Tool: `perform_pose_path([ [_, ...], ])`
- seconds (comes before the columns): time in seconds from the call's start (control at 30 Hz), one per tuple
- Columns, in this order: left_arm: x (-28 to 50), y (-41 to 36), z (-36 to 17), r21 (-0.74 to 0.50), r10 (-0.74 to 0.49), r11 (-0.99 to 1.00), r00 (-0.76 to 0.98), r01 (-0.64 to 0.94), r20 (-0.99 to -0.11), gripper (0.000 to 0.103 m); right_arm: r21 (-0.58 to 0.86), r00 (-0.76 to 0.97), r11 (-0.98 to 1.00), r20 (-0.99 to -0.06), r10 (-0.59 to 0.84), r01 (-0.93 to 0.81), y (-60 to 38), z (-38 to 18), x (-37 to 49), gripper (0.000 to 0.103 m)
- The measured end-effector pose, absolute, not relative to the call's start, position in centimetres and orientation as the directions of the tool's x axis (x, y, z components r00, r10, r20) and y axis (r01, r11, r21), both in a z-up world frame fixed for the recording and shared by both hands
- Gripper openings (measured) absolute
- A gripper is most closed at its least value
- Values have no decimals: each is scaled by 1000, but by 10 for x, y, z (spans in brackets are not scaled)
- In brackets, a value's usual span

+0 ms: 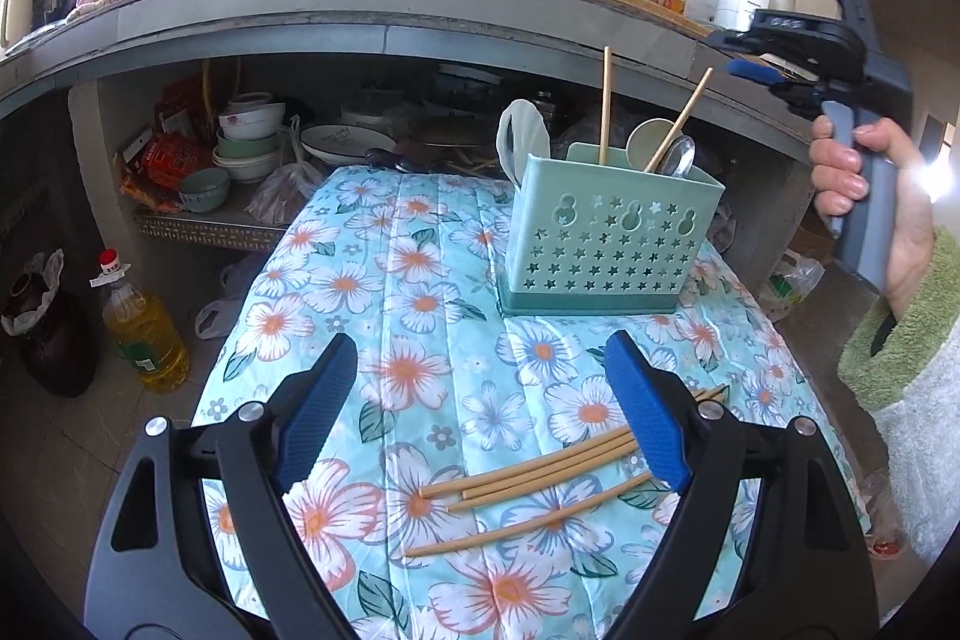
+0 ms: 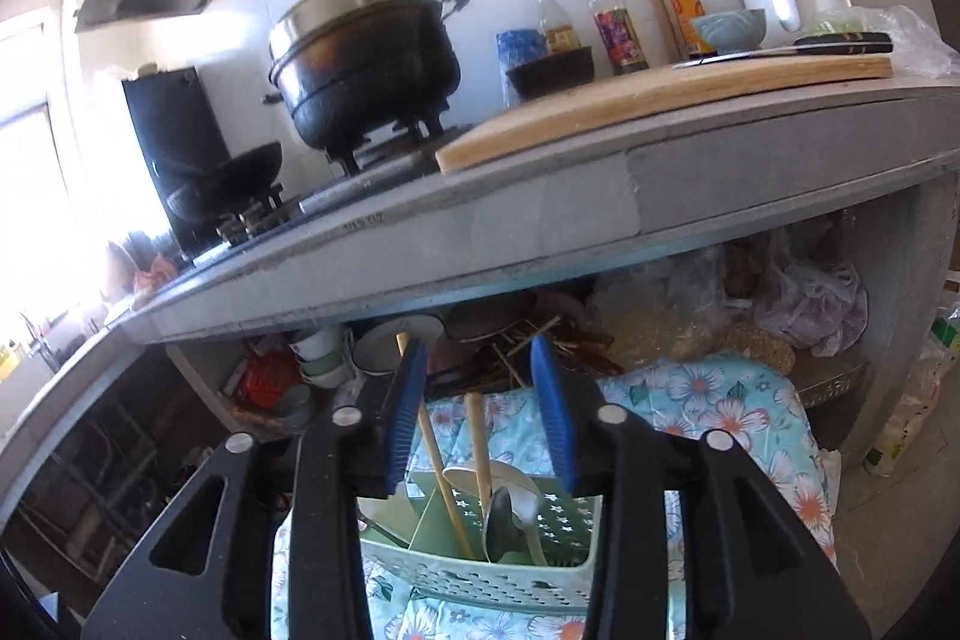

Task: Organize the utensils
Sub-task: 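Move both tools back down to the remaining chopsticks on the quilt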

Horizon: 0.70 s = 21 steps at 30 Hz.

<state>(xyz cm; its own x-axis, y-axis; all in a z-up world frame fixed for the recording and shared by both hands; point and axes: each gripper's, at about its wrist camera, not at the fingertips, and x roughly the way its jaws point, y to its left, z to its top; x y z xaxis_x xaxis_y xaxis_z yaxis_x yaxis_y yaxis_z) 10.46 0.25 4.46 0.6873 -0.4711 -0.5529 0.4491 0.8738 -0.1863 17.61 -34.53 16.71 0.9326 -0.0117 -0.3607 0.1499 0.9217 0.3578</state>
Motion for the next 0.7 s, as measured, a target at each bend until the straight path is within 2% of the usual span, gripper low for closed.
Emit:
perform_pose_path([
  [0.13,105,1,44,-204,-487,866,672,457,-558,80,369,945,917,-326,-25,151,-353,176,142,42],
  [0.23,104,-4,43,-207,-497,858,656,471,-567,81,370,943,917,-333,-20,150,-352,173,113,49],
  [0.4,104,-15,38,-193,-505,844,618,501,-602,81,345,891,919,-454,-15,191,-342,138,74,56],
  [0.57,106,-27,27,-197,-519,824,568,531,-639,81,350,762,893,-648,12,284,-320,61,50,56],
  [0.7,110,-40,14,-206,-522,808,510,552,-683,81,386,697,857,-716,45,342,-311,13,34,56],
])
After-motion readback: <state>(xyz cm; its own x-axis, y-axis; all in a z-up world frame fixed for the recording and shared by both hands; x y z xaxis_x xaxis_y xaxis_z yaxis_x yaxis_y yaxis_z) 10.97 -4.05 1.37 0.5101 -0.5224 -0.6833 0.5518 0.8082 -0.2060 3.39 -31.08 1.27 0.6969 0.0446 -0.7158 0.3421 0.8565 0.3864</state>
